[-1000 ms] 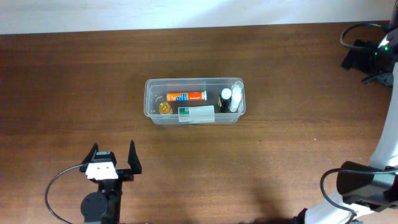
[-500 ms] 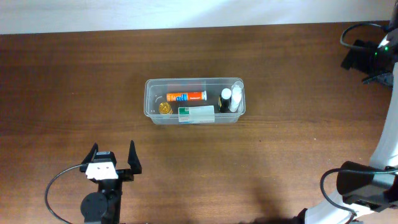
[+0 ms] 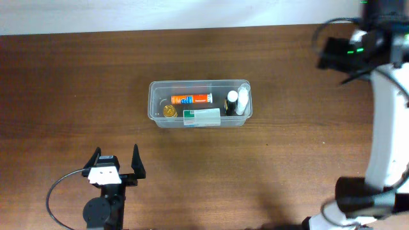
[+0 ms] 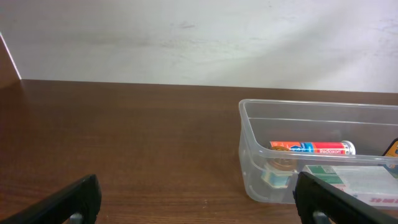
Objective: Pack container
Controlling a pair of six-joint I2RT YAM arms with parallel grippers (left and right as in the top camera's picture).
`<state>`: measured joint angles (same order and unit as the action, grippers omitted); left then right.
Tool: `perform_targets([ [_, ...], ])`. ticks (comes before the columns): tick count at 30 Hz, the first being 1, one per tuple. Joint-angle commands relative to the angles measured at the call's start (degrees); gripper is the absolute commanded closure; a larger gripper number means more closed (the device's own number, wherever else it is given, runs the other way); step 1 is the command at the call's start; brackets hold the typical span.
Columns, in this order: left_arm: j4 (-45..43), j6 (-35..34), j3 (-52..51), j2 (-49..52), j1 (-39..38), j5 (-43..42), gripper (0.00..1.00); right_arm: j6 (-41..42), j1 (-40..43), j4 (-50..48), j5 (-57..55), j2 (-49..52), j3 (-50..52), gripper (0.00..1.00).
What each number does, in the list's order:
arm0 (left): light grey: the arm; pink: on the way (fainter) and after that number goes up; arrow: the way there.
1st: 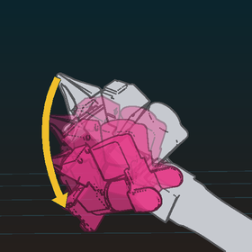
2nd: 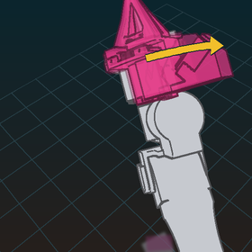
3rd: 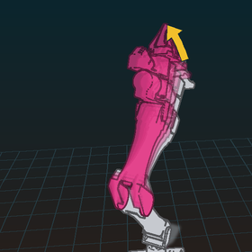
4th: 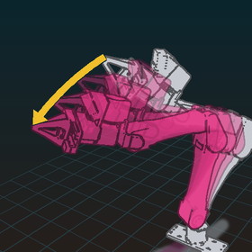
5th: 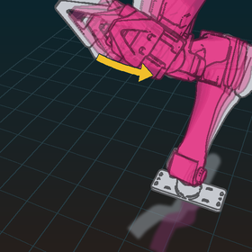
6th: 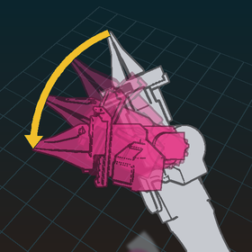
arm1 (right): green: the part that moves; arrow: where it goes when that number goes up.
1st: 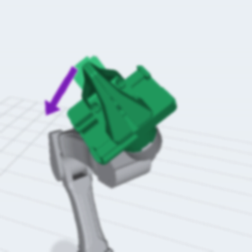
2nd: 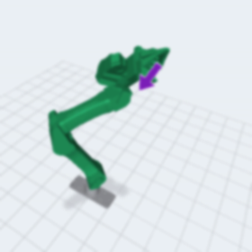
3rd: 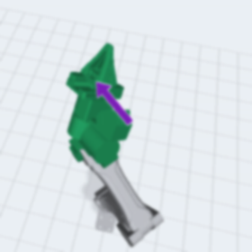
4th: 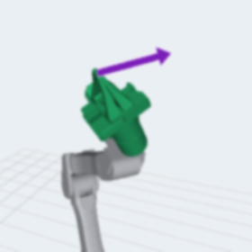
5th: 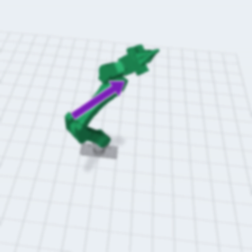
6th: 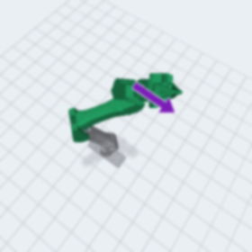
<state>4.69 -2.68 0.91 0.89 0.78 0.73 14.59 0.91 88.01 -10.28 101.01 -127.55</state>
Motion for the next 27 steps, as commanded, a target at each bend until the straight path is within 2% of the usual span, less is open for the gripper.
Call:
perform_targets([
  [1, 0.0, -0.5, -0.4, -0.6, 0.2, 0.6, 0.01, -0.6, -6.2, -0.1, -2.1, -7.1, 0.7, 0.02],
  [4, 0.0, -0.5, -0.4, -0.6, 0.2, 0.6, 0.01, -0.4, -11.8, -1.8, 1.4, -12.4, 4.4, 0.02],
  [10, 0.0, -0.5, -0.4, -0.6, 0.2, 0.6, 0.01, -0.6, -12.4, -21.6, 2.1, -22.8, 20.4, 0.02],
  [19, 0.0, -0.5, -0.4, -0.6, 0.2, 0.6, 0.01, -0.6, -6.1, -60.3, 7.8, -42.3, 59.1, 0.02],
  [24, 0.0, -0.5, -0.4, -0.6, 0.3, 0.6, 0.01, -0.8, -4.0, -75.3, 10.1, -54.0, 78.6, 0.02],
  [27, 0.0, -0.5, -0.4, -0.6, 0.2, 0.6, 0.01, -0.8, -3.8, -80.7, 10.1, -61.0, 88.2, 0.02],
])
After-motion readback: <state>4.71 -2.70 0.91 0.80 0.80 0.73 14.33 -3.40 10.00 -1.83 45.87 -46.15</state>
